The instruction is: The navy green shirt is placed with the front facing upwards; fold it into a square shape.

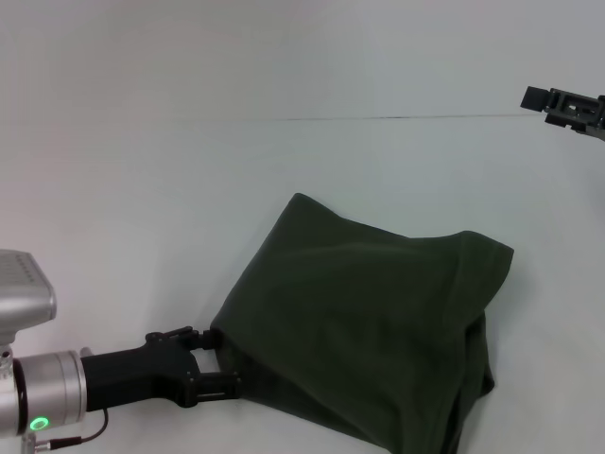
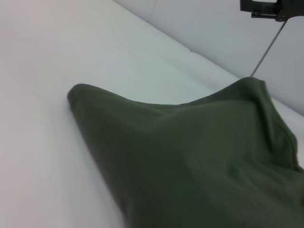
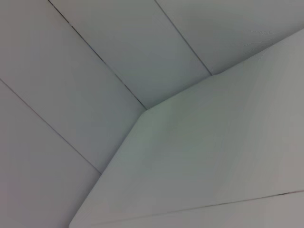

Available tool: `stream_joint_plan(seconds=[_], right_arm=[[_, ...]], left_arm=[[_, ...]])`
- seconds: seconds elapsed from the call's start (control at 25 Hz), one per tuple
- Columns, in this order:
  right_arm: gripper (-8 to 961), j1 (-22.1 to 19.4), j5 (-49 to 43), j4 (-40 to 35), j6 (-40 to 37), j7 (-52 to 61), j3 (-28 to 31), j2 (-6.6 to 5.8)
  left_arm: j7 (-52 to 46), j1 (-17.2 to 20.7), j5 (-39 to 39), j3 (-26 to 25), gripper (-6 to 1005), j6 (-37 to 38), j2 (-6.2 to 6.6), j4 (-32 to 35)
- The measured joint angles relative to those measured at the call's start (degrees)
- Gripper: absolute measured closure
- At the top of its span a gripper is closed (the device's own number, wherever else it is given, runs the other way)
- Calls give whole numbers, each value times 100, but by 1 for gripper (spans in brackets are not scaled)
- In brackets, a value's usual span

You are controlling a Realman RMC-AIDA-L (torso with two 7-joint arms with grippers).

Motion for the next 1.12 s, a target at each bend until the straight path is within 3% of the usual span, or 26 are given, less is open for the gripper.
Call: stream_joint_plan(seconds=[0.52,0.72,1.12], right_arm=[[128,14,47,41,-16,-17,25,4],[129,-6,143,53,-18,-17,20,-8],[130,-9,143,58,-49,-17,24,-25]], left_arm=[[615,-50,-55,-1,140,-72,-7,10],[801,-73,-82,2,354,-178,-7,-39],[1437,-58,-205,3,566,-217,-16,-166]])
